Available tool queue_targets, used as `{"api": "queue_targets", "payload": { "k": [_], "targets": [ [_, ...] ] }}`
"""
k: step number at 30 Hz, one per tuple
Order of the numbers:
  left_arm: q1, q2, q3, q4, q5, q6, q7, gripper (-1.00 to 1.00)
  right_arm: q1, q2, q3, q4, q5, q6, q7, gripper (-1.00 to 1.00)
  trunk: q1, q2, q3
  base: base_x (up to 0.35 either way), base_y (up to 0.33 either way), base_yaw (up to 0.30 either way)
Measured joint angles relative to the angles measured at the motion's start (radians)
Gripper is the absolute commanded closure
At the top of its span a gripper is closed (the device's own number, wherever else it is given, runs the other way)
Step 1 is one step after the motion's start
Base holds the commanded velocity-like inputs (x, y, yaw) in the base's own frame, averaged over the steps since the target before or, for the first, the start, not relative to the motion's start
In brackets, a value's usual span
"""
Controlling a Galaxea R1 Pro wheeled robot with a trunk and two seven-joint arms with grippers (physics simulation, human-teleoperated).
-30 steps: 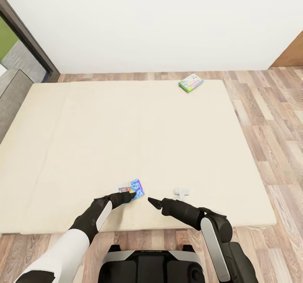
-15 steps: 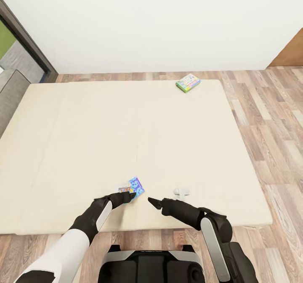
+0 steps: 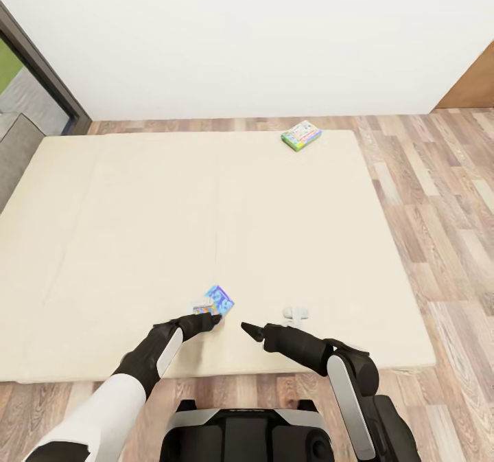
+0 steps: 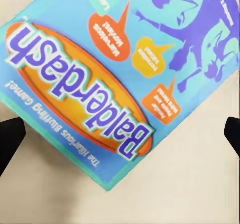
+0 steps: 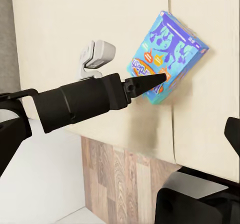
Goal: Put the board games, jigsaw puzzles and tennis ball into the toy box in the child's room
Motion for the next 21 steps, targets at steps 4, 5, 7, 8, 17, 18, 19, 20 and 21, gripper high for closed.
{"api": "queue_targets", "payload": {
  "k": [4,5,7,8,17,18,19,20,21],
  "targets": [
    [0.000,0.000,0.000,0.000,0.000,0.000,0.000,-1.00,0.001,0.000,0.000,0.000,0.000,0.000,0.000,-1.00,0.000,0.000,0.000,0.000,-0.186,0.000],
    [0.000,0.000,0.000,0.000,0.000,0.000,0.000,-1.00,0.001,0.000,0.000,0.001,0.000,-0.001,0.000,-1.00,0.000,0.000,0.000,0.000,-0.109,0.000],
    [0.000,0.000,0.000,0.000,0.000,0.000,0.000,-1.00,0.001,0.000,0.000,0.001,0.000,-0.001,0.000,-1.00,0.000,0.000,0.000,0.000,-0.146,0.000],
    [0.000,0.000,0.000,0.000,0.000,0.000,0.000,-1.00,0.001,0.000,0.000,0.000,0.000,-0.001,0.000,-1.00,0.000,0.000,0.000,0.000,-0.163,0.000],
    [0.000,0.000,0.000,0.000,0.000,0.000,0.000,-1.00,0.001,0.000,0.000,0.000,0.000,-0.001,0.000,-1.00,0.000,0.000,0.000,0.000,-0.123,0.000],
    [0.000,0.000,0.000,0.000,0.000,0.000,0.000,-1.00,0.001,0.000,0.000,0.000,0.000,-0.001,0.000,-1.00,0.000,0.000,0.000,0.000,-0.061,0.000],
    [0.000,0.000,0.000,0.000,0.000,0.000,0.000,-1.00,0.001,0.000,0.000,0.000,0.000,-0.001,0.000,-1.00,0.000,0.000,0.000,0.000,-0.039,0.000],
    [0.000,0.000,0.000,0.000,0.000,0.000,0.000,-1.00,0.001,0.000,0.000,0.000,0.000,-0.001,0.000,-1.00,0.000,0.000,0.000,0.000,-0.031,0.000],
    [0.000,0.000,0.001,0.000,-0.001,0.000,0.000,-1.00,0.001,0.000,0.000,0.000,0.000,-0.001,0.000,-1.00,0.000,0.000,0.000,0.000,-0.025,0.000]
  ]
}}
